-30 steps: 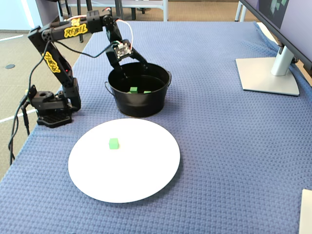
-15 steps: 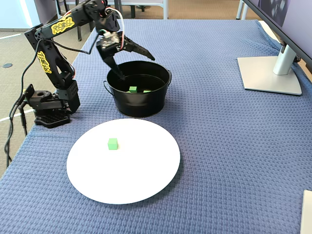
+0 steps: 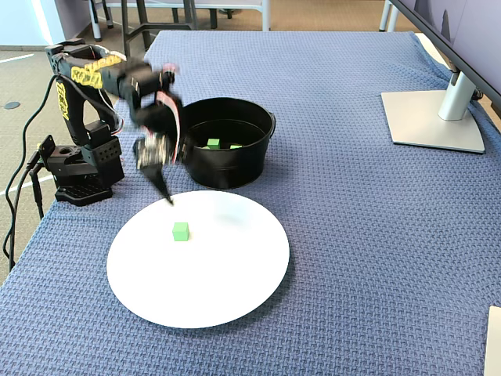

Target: Pick up the green cubes from the white plate and place them in the black recipient

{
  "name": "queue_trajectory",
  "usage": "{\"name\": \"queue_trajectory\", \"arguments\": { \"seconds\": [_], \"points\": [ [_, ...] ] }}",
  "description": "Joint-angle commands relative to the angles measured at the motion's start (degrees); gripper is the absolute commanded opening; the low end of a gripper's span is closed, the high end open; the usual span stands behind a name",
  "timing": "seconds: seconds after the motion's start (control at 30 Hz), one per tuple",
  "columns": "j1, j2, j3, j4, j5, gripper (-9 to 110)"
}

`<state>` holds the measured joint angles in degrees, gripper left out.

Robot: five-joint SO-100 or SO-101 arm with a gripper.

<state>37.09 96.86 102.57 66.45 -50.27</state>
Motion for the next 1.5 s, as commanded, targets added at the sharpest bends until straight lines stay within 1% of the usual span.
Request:
{"name": "queue_trajectory", "arguments": {
  "seconds": [0.0, 0.3, 0.63, 0.9, 1.13, 1.17, 1.2, 1.23, 1.47],
  "points": [
    [0.70, -0.18, 6.42, -6.86, -3.69, 44],
    [1.14, -1.05, 10.81, -9.93, -4.13, 43],
    [1.76, -3.96, 15.21, -19.60, -3.60, 42],
    [1.58, -7.29, 14.15, -21.27, -2.11, 37],
    [1.32, -6.59, 16.00, -22.15, -2.81, 36],
    [1.32, -6.50, 16.26, -22.50, -2.81, 29],
    [1.32, -6.33, 16.52, -23.64, -1.58, 7],
    [1.41, -6.15, 16.52, -24.08, -0.79, 0],
    [1.41, -4.83, 18.37, -25.75, -0.88, 0]
  ]
}}
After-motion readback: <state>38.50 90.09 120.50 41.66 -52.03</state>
